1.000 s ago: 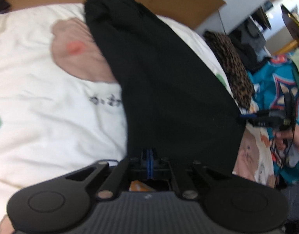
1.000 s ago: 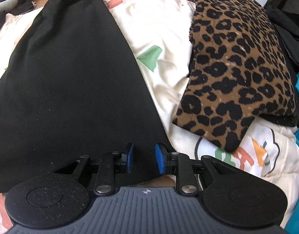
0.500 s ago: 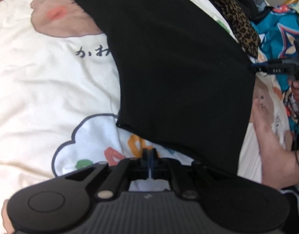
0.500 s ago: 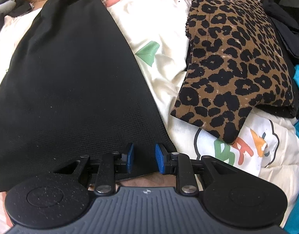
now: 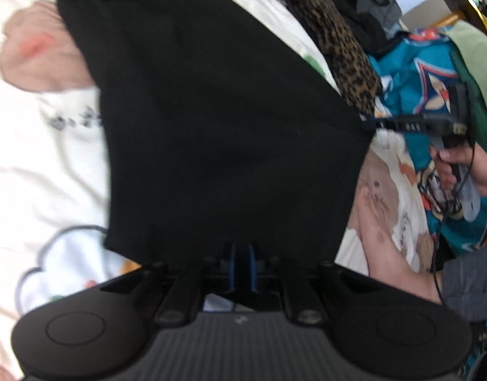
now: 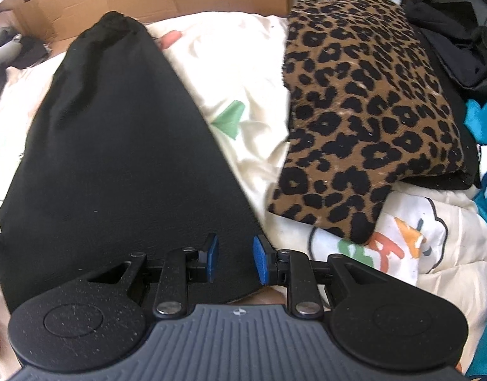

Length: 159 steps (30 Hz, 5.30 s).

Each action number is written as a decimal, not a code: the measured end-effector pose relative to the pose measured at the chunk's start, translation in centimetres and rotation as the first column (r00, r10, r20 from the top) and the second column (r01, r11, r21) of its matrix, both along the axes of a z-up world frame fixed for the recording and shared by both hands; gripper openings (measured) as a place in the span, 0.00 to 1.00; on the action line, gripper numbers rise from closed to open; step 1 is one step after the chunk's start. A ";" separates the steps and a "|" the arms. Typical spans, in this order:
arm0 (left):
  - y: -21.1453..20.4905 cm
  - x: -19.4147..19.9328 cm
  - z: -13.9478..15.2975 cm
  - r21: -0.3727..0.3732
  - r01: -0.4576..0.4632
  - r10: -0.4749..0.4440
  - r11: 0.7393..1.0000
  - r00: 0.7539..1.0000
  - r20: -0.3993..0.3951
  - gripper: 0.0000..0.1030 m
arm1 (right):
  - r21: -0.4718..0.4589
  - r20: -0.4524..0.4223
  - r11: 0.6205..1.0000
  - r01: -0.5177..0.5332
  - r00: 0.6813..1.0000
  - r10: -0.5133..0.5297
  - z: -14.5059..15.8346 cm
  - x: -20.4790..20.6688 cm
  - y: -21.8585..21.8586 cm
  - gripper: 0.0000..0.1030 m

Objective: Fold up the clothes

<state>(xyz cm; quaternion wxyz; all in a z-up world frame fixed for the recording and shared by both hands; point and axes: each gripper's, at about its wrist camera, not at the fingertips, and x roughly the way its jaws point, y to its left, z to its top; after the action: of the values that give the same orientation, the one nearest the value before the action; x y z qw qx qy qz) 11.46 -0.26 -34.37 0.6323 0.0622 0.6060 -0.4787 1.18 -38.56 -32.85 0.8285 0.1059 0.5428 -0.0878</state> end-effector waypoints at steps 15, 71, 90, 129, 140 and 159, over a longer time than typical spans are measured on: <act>1.4 0.4 -3.5 0.089 -0.060 0.080 0.994 0.967 -0.242 0.09 | 0.074 -0.043 0.997 0.036 0.999 -0.033 -2.7 0.1 -3.2 0.36; 1.6 -1.9 -12.1 -0.112 -0.114 0.004 0.987 0.720 -0.694 0.06 | 0.081 0.016 0.997 0.015 1.000 -0.017 -2.4 0.8 -2.8 0.41; 4.6 0.7 -8.1 -0.052 -0.095 0.046 0.994 0.803 -0.594 0.05 | 0.143 0.022 0.978 -0.150 0.989 0.148 -1.6 0.3 -0.7 0.41; 5.8 1.1 -0.7 0.157 -0.168 0.216 0.973 0.901 -0.376 0.04 | 0.551 -0.071 0.832 0.062 0.997 -0.027 -6.2 3.5 -2.7 0.02; 8.7 1.7 6.0 0.102 -0.268 0.287 0.958 0.909 -0.303 0.04 | 0.562 -0.073 0.820 0.105 0.994 -0.077 -0.1 2.5 -0.1 0.02; 13.3 -3.6 4.7 0.013 -0.443 0.418 0.896 0.835 -0.358 0.03 | 0.523 -0.129 0.847 0.101 0.991 -0.038 2.2 -1.5 2.3 0.01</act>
<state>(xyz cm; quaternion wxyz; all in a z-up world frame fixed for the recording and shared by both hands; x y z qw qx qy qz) 7.88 13.07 -29.70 0.6067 -0.1847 0.6901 -0.3487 -0.34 -36.24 -30.60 0.7316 0.3437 0.5881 0.0288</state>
